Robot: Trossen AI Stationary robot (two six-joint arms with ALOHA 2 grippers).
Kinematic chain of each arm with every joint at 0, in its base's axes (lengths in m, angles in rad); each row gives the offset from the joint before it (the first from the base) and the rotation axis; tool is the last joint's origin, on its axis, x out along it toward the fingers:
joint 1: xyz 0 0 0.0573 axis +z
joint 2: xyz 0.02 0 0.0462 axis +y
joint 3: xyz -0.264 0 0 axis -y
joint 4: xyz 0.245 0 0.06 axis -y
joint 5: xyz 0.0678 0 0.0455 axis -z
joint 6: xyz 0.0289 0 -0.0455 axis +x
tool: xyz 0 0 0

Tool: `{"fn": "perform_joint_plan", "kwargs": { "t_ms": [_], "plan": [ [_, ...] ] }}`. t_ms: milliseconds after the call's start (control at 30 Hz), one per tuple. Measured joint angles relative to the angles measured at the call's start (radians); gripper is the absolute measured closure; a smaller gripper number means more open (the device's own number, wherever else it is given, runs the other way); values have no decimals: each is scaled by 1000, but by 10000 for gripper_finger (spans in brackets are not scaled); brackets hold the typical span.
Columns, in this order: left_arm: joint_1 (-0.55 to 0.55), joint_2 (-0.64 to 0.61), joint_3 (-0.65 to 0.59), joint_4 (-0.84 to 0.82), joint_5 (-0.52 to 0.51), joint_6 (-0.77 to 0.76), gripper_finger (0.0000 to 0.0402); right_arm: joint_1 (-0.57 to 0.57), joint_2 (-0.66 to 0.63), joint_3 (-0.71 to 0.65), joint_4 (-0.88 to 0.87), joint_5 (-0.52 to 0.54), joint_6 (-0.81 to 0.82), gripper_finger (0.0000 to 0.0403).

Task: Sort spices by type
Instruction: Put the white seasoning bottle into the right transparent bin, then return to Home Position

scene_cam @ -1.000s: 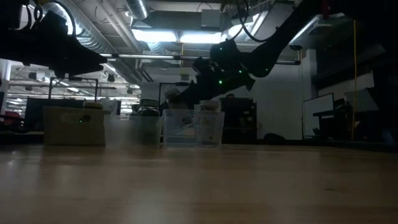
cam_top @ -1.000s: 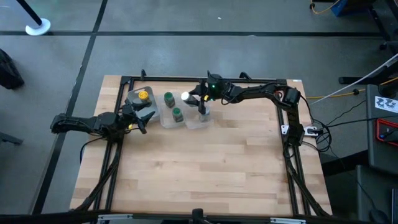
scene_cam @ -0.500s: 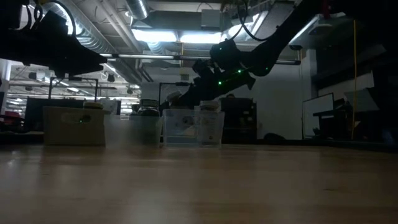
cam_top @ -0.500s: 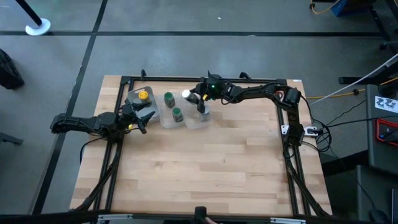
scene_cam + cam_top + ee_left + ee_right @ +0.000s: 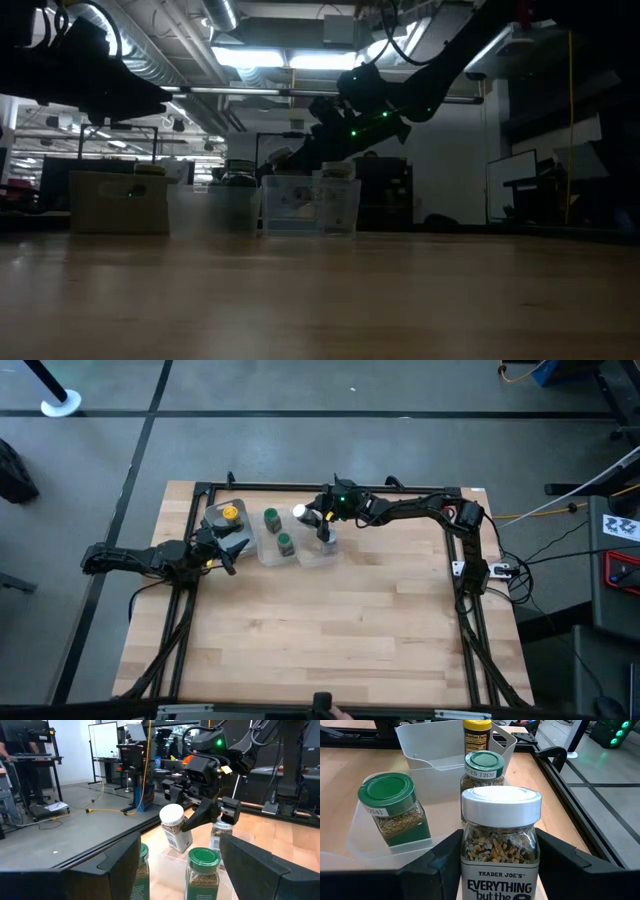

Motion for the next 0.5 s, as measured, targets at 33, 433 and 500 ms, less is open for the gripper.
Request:
{"fn": "perform_joint_plan", "kwargs": {
  "t_ms": [33, 433, 500],
  "plan": [
    [0, 0, 0, 1, 0, 0, 147, 0, 0, 0, 0, 1, 0, 193],
    [0, 0, -2, 6, 0, 3, 147, 0, 0, 0, -1, 10, 0, 140],
    [0, 0, -2, 6, 0, 3, 147, 1, 0, 0, -1, 10, 0, 130]
  ]
}}
